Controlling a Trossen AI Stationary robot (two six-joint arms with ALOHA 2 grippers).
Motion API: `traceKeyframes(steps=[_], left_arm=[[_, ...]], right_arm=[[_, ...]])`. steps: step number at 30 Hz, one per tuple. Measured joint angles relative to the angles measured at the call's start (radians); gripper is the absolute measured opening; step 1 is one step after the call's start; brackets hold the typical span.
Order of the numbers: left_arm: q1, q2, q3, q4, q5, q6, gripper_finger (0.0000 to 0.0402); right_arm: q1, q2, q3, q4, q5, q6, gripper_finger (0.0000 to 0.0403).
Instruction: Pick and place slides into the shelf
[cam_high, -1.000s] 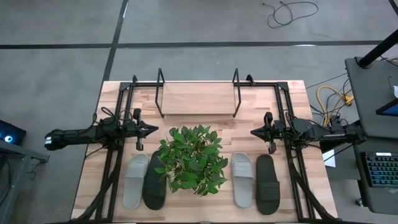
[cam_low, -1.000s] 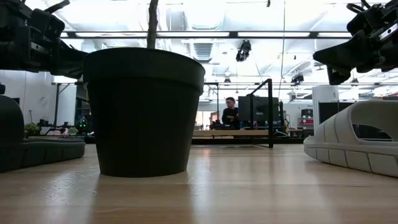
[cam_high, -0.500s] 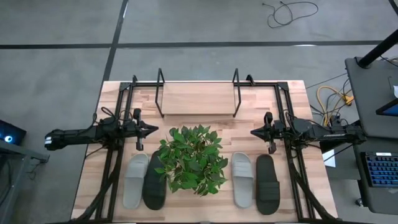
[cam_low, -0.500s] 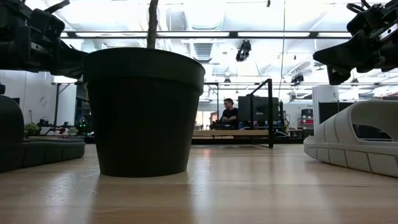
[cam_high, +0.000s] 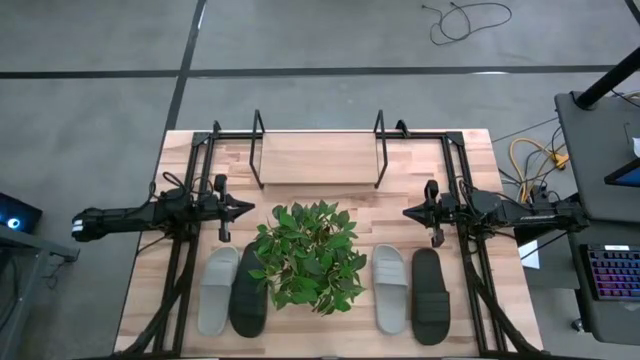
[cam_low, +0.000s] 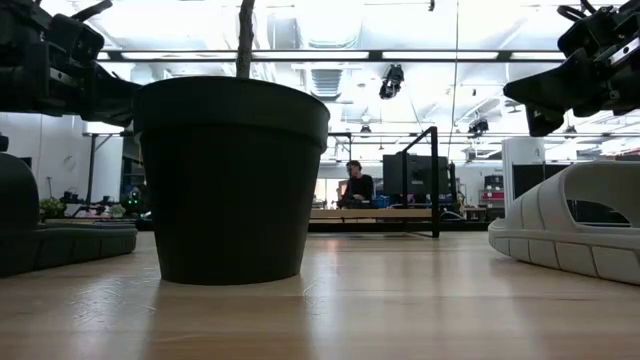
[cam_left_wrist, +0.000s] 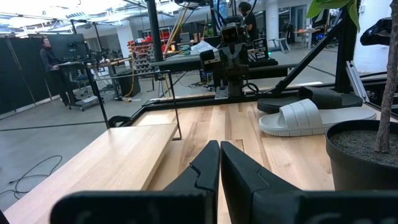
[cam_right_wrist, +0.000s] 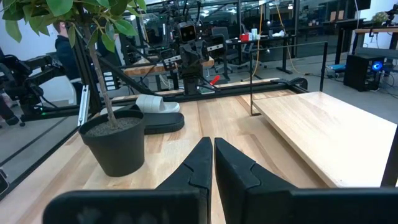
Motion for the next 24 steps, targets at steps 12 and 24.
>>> traceKeyframes(steps=[12,24], left_arm=[[0.0,0.0,0.0,0.0,0.0,0.0,0.0],[0.0,0.0,0.0,0.0,0.001,-0.001,0.0]], right_arm=[[0.0,0.0,0.0,0.0,0.0,-0.011,0.0009],[0.0,0.0,0.0,0.008,0.0,0.055,0.0009]])
